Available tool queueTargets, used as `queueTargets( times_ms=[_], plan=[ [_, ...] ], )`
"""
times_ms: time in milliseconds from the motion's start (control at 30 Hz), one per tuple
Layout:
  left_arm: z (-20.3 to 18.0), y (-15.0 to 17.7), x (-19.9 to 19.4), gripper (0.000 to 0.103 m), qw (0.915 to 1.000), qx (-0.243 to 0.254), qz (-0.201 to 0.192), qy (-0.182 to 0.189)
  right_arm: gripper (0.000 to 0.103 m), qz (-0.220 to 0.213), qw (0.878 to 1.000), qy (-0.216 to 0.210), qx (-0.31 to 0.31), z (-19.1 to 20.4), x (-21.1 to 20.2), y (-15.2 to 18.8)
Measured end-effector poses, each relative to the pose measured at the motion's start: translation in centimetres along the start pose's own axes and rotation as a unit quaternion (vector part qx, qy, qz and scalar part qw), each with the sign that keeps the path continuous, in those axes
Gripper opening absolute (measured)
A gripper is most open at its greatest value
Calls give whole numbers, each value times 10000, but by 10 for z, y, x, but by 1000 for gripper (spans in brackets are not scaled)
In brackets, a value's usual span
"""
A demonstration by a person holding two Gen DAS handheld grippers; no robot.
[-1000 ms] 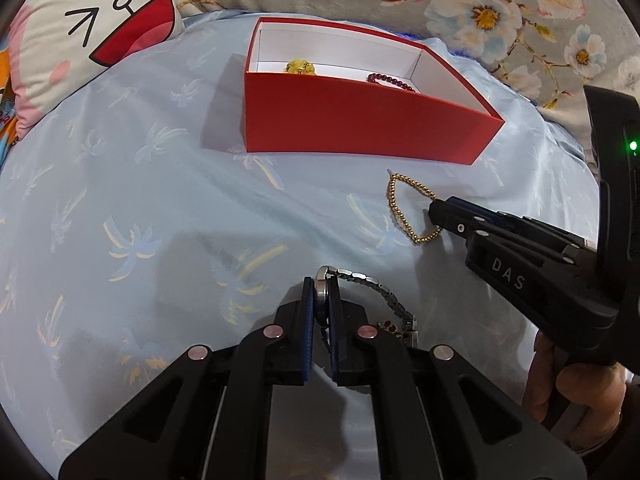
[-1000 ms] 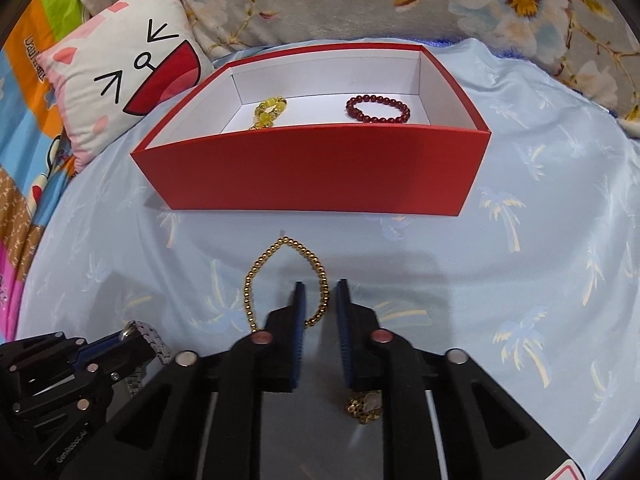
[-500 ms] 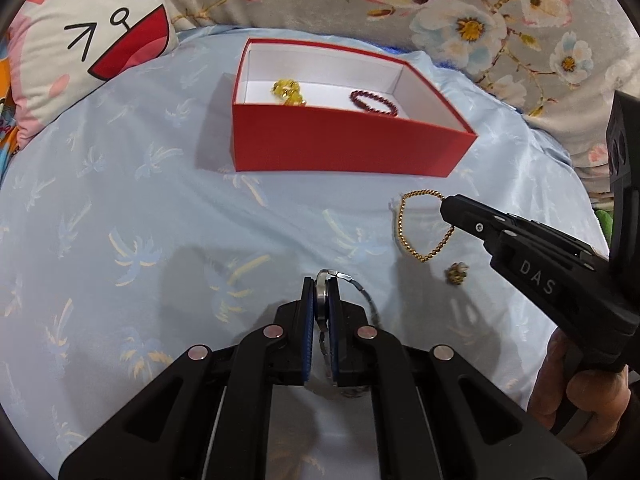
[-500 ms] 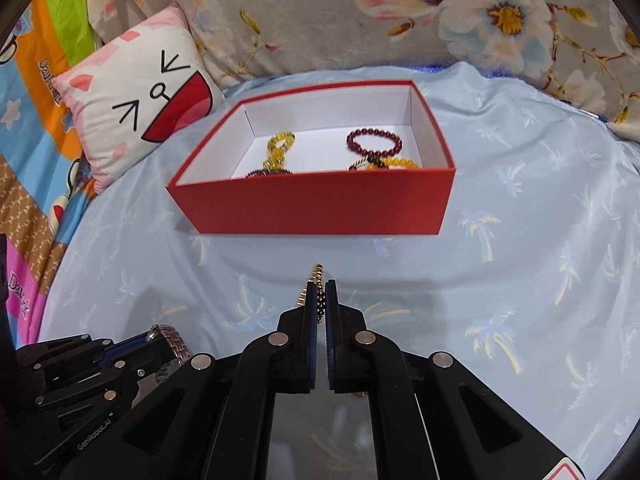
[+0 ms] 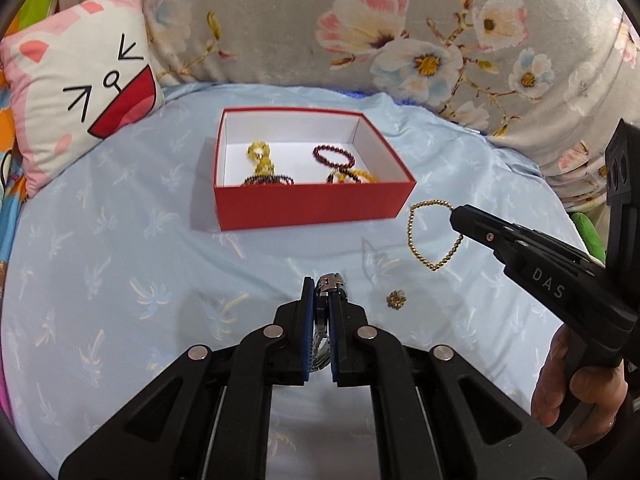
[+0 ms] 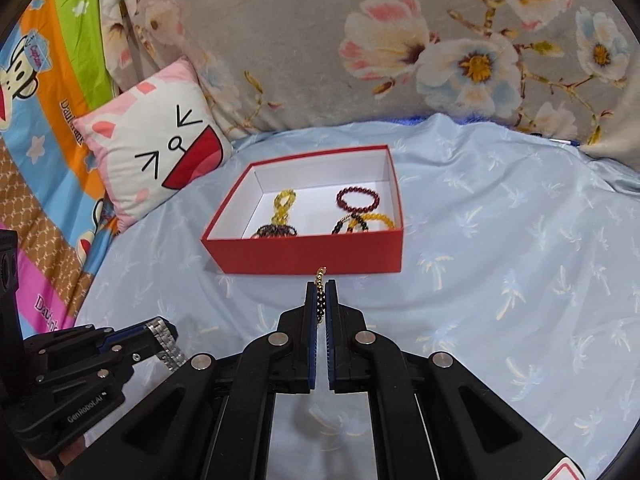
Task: Organize jewelry
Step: 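Carry the watch with the left tool while the right tool carries the gold bracelet over the box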
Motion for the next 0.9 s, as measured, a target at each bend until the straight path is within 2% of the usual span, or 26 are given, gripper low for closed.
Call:
queueTargets(
  times_ms=[200, 400, 700, 900],
  plan=[
    [-1, -29, -16, 6, 9996, 128, -235, -95, 4, -199, 9998, -86, 14, 0, -14, -21],
    [2, -63, -16, 6, 9983, 267, -449, -273, 4, -334, 9991, -246, -29, 10, -9, -48],
    [16, -111, 26, 6, 9969, 326, -474, -528, 4, -189, 9988, -438, 85, 18, 36, -86],
    [28, -133, 63, 6, 9972, 250, -384, -597, 4, -58, 9993, -356, 15, 21, 74, -102]
  ],
)
Point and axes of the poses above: each gripper's, at about its wrist camera, not at the fingertips, and x roughly the way its jaws point, z to its left, y to its underside, the point moved 10 cm from there along x, roughly the way its jaws point, and after that the axes turned 2 degrees about x, right-handed, at the moved point
